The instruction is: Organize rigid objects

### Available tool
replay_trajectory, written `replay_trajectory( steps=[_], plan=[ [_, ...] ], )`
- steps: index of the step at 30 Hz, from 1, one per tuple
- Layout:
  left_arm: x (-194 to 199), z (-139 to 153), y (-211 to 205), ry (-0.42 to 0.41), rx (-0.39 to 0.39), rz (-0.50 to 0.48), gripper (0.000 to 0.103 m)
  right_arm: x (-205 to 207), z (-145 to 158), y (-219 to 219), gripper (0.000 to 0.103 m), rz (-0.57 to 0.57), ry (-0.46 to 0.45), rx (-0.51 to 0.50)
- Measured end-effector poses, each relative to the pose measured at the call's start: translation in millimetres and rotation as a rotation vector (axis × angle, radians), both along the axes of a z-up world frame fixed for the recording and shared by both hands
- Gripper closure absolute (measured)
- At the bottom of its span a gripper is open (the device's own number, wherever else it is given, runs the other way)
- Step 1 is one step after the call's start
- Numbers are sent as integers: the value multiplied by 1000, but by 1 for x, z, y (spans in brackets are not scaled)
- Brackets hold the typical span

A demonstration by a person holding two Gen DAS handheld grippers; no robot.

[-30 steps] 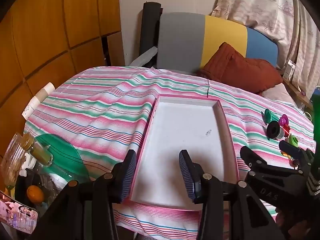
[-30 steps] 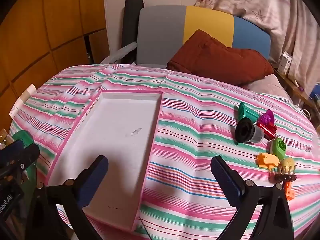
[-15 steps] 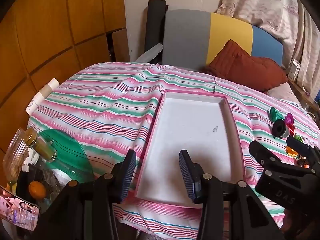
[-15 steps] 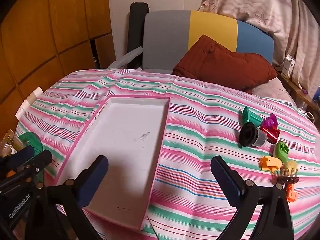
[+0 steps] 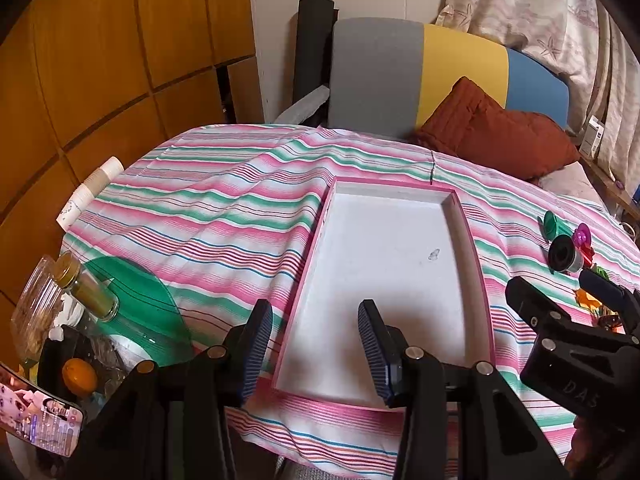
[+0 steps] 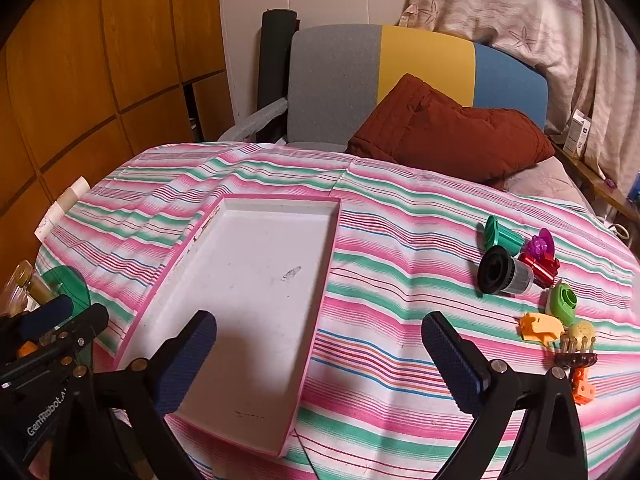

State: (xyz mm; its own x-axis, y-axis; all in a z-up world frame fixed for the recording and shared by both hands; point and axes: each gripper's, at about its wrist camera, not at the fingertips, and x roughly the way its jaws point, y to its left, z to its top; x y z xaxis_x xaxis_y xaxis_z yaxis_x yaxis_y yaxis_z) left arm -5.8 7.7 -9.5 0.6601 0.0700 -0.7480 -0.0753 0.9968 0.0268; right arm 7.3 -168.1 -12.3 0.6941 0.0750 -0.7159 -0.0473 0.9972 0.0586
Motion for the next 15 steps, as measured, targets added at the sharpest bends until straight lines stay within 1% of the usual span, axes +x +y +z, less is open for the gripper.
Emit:
replay_trajectory(
  steps=[8,15],
  plan=[
    [-3,1,-1,0,5,4,58,-3,3,-2,0,-1,-11,11],
    [-5,2,-4,5,6,6,58,-9,7,-4,0,16,-44,22]
  ],
)
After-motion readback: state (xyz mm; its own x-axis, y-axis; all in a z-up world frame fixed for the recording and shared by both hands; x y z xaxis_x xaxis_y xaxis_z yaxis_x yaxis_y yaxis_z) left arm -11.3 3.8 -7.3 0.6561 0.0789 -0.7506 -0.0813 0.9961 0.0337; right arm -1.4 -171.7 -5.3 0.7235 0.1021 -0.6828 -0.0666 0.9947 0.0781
